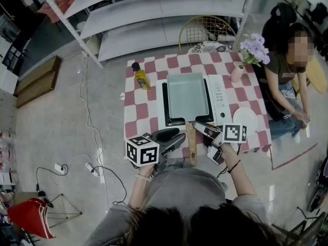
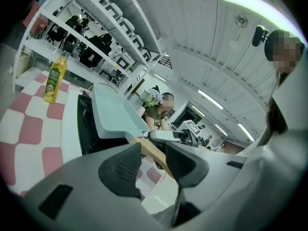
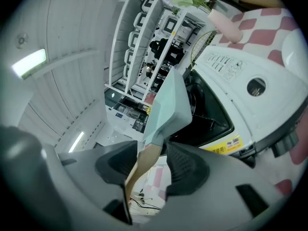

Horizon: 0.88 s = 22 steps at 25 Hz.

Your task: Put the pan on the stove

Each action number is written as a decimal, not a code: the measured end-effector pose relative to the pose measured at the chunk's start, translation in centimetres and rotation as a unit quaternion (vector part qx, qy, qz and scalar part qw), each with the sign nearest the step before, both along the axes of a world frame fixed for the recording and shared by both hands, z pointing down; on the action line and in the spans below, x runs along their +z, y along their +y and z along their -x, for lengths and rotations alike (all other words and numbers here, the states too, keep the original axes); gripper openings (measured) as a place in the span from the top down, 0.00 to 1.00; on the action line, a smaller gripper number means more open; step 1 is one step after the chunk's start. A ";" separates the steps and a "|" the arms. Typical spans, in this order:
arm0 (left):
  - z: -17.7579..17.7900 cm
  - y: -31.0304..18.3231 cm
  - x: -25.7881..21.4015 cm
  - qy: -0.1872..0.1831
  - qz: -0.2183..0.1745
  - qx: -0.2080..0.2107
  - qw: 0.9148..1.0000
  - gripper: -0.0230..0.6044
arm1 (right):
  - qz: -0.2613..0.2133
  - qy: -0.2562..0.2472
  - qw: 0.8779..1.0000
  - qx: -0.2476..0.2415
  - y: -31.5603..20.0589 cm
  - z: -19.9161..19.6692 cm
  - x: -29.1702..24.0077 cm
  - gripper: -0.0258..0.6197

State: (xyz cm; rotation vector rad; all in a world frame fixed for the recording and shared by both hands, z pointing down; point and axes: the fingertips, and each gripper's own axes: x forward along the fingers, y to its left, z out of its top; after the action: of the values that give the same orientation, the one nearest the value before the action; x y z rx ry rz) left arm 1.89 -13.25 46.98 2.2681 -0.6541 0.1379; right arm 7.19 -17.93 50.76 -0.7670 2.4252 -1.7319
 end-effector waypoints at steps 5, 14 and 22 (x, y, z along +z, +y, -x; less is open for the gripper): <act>1.2 -0.9 -0.8 -0.023 -0.046 -0.031 0.998 0.75 | -0.041 0.043 0.998 0.024 -0.3 -1.3 -0.7 0.67; 1.9 -1.1 -0.6 -0.065 -0.084 -0.048 0.993 0.85 | -0.117 0.097 0.988 0.037 -0.9 -2.2 -2.1 0.82; 2.6 -1.2 -0.9 -0.073 -0.100 -0.063 0.990 0.88 | -0.158 0.102 0.981 0.050 -1.1 -2.9 -3.6 0.86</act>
State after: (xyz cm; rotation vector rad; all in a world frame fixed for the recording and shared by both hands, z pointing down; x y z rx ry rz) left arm -0.69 -14.45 46.11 2.4157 -0.9231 0.1843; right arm 10.07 -19.03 47.21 -1.0431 2.6473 -1.2422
